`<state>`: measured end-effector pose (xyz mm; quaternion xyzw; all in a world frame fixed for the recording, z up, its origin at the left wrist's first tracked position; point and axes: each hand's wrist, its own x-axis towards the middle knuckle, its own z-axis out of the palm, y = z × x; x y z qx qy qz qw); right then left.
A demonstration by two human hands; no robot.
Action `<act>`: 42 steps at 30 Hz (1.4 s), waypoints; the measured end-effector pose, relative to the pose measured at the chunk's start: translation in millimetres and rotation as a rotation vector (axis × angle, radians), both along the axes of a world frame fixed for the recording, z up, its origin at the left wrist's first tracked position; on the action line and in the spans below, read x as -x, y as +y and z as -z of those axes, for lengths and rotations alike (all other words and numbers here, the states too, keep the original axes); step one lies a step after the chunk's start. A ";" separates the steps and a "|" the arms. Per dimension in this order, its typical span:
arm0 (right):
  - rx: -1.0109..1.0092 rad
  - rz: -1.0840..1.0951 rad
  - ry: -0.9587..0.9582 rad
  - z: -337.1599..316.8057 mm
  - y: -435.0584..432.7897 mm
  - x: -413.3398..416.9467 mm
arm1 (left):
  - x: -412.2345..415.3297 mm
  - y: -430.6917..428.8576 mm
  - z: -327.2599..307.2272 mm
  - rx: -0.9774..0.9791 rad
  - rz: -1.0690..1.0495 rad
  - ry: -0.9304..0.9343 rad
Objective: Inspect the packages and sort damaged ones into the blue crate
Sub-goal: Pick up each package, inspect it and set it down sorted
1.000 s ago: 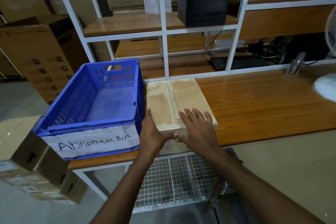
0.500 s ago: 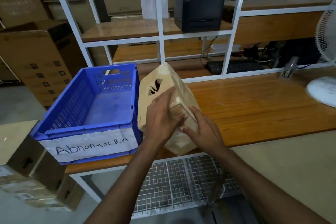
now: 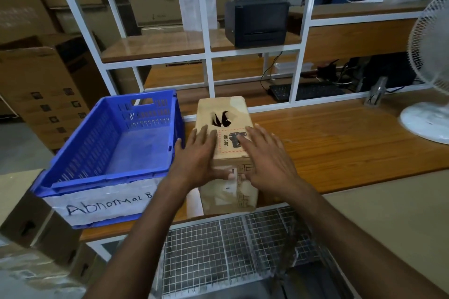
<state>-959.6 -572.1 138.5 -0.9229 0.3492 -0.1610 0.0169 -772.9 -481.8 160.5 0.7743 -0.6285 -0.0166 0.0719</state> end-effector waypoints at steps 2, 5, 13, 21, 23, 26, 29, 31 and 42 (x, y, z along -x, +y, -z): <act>0.031 -0.064 0.112 -9.6 -3.6 -11.1 | -8.7 -2.6 -5.9 -0.098 0.035 -0.017; 0.006 -0.081 0.170 -18.7 -3.0 -27.7 | -9.6 -6.8 -7.2 -0.091 0.042 -0.090; -0.062 -0.113 0.243 -34.2 -9.0 -31.1 | -17.0 -9.6 -19.3 -0.117 0.046 -0.043; -0.251 -0.144 0.288 -39.7 -31.8 -39.1 | -30.8 -28.0 -31.7 -0.135 0.079 0.102; -0.244 -0.153 0.254 -34.2 -35.2 -38.3 | -30.9 -31.8 -24.2 -0.066 0.058 0.154; -0.420 -0.180 0.256 -43.7 -40.7 -34.8 | -41.3 -37.0 -17.1 -0.007 0.070 0.129; -0.703 -0.144 0.054 -56.4 -52.3 -38.1 | -48.4 -45.6 -19.5 0.023 0.043 0.149; -0.584 -0.058 -0.024 -51.8 -58.3 -47.1 | -47.2 -52.3 -23.0 -0.009 0.019 0.091; -0.443 0.110 -0.162 -10.2 -65.7 -61.8 | -33.5 -55.5 6.8 0.238 -0.299 0.638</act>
